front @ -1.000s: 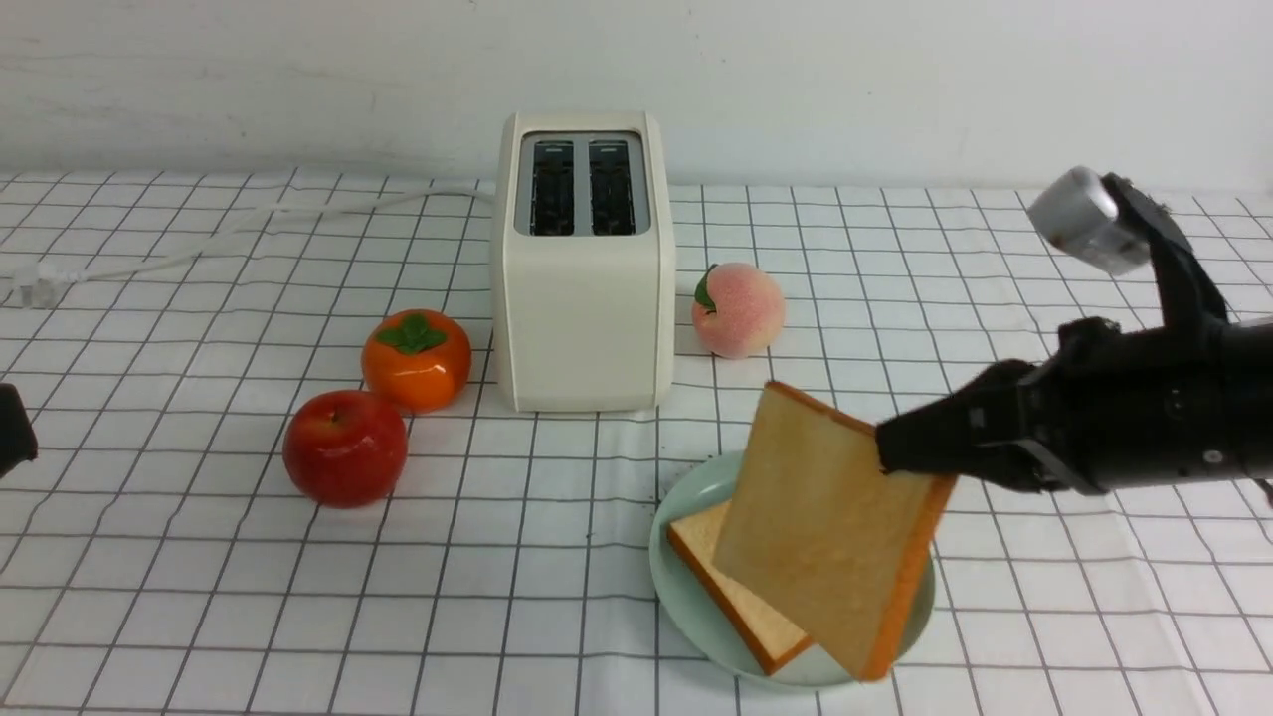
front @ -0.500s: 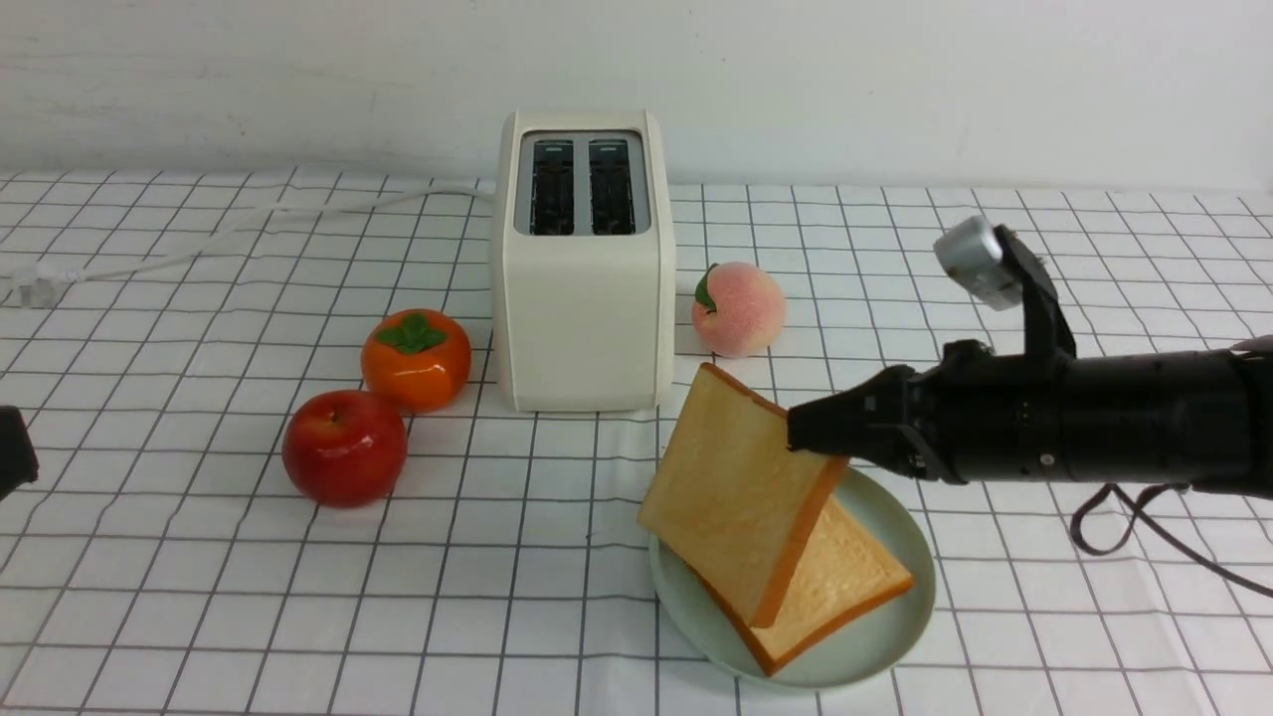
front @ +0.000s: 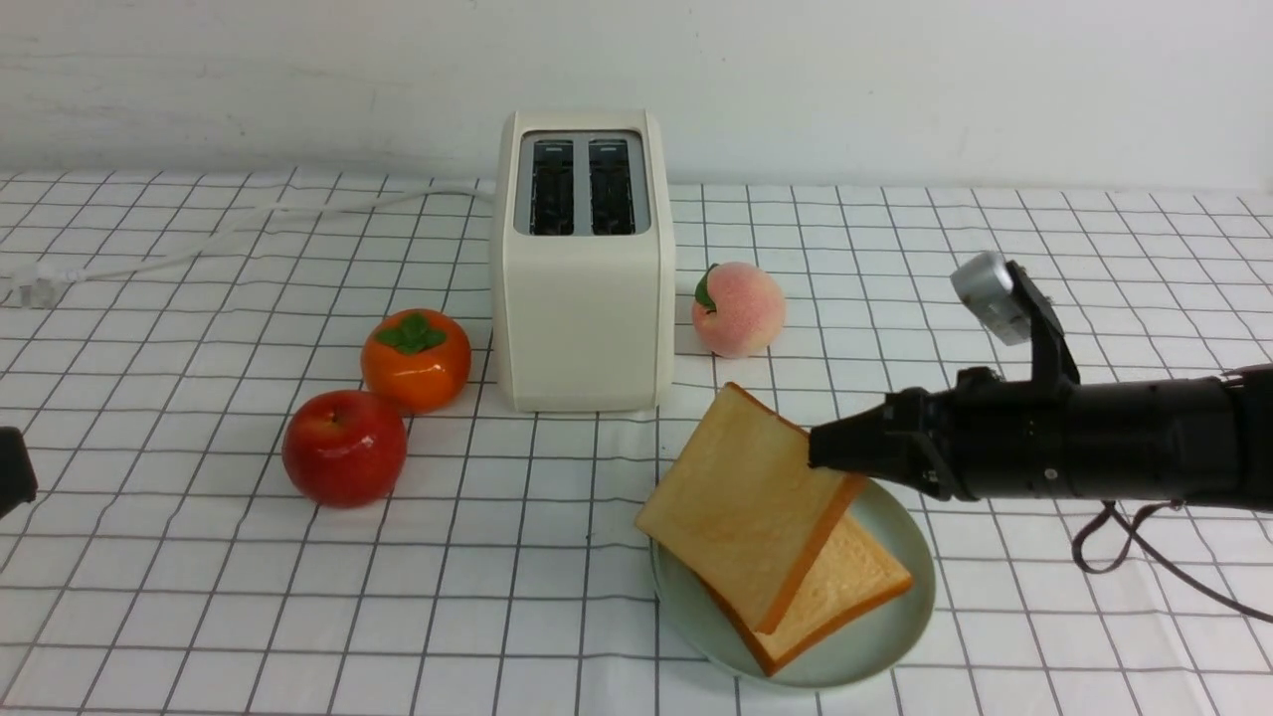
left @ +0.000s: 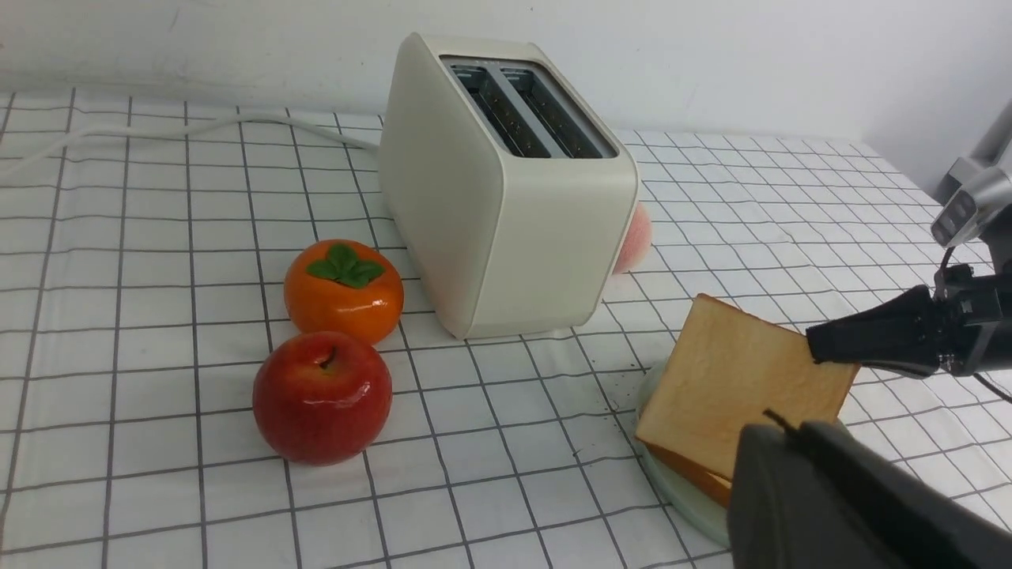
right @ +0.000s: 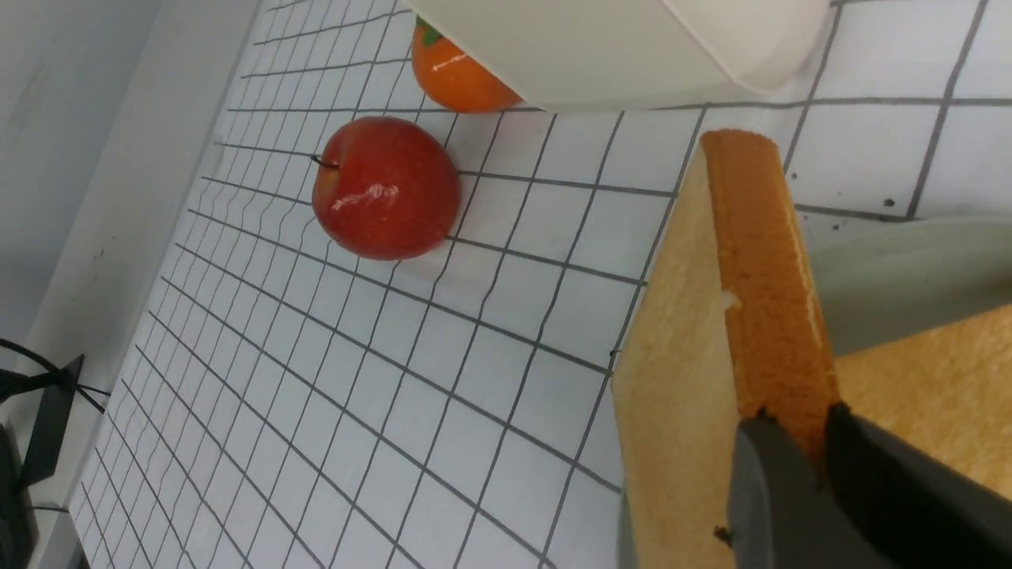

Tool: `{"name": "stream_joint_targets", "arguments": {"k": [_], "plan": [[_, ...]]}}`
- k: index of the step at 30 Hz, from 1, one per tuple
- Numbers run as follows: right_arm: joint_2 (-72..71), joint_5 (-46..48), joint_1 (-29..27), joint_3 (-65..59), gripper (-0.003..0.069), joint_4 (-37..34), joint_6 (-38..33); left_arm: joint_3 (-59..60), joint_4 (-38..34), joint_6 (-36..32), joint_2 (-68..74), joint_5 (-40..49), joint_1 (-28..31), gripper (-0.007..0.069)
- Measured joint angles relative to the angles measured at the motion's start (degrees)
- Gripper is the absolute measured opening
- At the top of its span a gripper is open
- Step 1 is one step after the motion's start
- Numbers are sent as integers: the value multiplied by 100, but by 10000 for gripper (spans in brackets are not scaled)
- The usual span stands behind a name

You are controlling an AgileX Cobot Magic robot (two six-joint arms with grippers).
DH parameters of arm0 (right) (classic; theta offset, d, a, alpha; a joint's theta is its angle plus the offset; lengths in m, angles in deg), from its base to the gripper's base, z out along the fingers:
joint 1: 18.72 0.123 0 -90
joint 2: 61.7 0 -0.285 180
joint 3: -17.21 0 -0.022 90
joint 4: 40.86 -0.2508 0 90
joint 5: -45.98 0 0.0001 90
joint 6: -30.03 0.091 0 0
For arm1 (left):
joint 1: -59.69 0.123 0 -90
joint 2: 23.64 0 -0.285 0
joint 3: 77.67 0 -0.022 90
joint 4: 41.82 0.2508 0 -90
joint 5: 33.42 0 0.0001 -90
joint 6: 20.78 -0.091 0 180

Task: Take toasted bread from bread machine on white checkered table place on plate.
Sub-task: 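Place the held slice of bread on top of the slice on the plate with the right gripper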

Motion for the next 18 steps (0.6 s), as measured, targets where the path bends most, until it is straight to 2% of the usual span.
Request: {"name": "stream_joint_targets", "arguments": {"k": [8, 15, 18], "plan": [[77, 16, -32, 0, 71, 51, -46, 0, 0, 0, 0, 0, 0, 5], [77, -166, -38, 0, 73, 461, -101, 0, 0, 5, 0, -58, 0, 5], [77, -339, -38, 0, 109, 559, -105, 0, 0, 5, 0, -127, 0, 5]]}}
